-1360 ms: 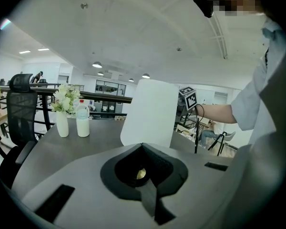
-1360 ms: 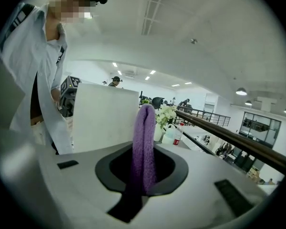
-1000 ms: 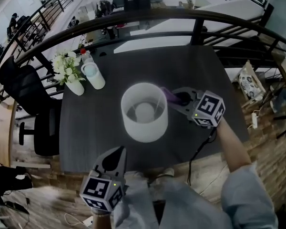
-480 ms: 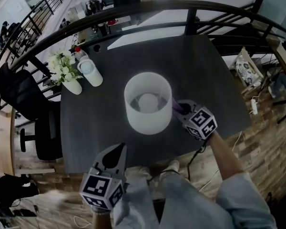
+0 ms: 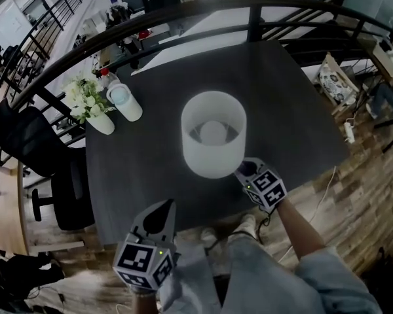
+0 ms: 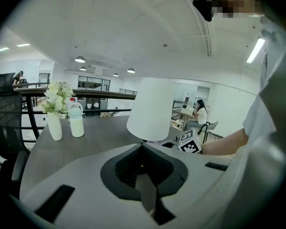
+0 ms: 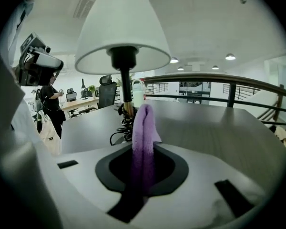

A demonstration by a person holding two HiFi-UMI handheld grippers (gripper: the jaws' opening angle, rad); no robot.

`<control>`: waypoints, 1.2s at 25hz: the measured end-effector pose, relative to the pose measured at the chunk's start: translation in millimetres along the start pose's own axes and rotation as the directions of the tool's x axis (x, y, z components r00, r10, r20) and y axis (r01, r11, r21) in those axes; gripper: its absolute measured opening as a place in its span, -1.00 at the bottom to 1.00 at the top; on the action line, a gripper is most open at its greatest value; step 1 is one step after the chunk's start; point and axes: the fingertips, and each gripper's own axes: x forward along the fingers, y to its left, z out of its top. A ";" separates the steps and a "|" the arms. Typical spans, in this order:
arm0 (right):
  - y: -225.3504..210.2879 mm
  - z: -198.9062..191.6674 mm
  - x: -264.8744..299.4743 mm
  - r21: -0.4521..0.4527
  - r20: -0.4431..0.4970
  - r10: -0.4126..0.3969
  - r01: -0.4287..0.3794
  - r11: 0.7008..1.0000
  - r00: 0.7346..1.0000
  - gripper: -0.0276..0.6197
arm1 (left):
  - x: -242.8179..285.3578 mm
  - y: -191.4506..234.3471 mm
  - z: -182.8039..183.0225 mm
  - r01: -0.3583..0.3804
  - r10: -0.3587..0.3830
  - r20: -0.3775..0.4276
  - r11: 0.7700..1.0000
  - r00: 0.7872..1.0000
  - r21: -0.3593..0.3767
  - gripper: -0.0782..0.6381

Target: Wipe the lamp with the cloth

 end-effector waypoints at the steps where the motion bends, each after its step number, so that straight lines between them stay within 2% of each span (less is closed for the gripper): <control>1: 5.9 -3.9 0.8 0.007 0.000 -0.007 0.007 1.000 1.000 -0.76 | -1.1 2.5 -0.8 0.004 -0.004 0.004 1.000 1.000 0.002 -0.78; 8: 45.0 -15.7 -0.6 0.060 -0.004 -0.048 0.049 0.997 0.999 -0.76 | -7.4 7.8 -3.8 0.035 -0.035 -0.020 0.999 0.999 0.008 -0.78; 13: 78.9 -18.6 7.0 0.073 -0.004 -0.041 0.041 0.996 0.999 -0.76 | -13.0 16.3 -3.9 0.040 -0.040 -0.001 0.999 0.999 0.012 -0.78; 17: 114.3 -16.6 18.5 0.066 -0.009 0.003 -0.002 0.998 1.000 -0.76 | -19.5 24.2 -9.0 0.036 -0.036 -0.002 0.999 0.999 -0.002 -0.78; 21: 151.0 -0.9 34.4 0.048 0.017 0.065 -0.066 0.997 0.998 -0.76 | -24.7 34.6 -10.7 0.017 -0.017 0.021 1.000 1.000 -0.014 -0.78; 25: 173.1 23.2 52.1 0.046 0.059 0.104 -0.107 0.993 0.993 -0.76 | -33.1 42.5 -11.5 -0.001 0.002 0.008 1.000 1.000 -0.017 -0.77; 28: 176.5 40.1 67.5 0.046 0.085 0.095 -0.099 0.994 0.992 -0.76 | -38.6 51.5 -14.0 -0.017 0.017 0.021 1.000 1.000 -0.020 -0.78; 30: 169.9 46.4 77.9 0.056 0.091 0.052 -0.057 0.997 0.995 -0.76 | -41.8 56.6 -17.4 -0.028 0.029 0.026 0.999 0.999 -0.020 -0.78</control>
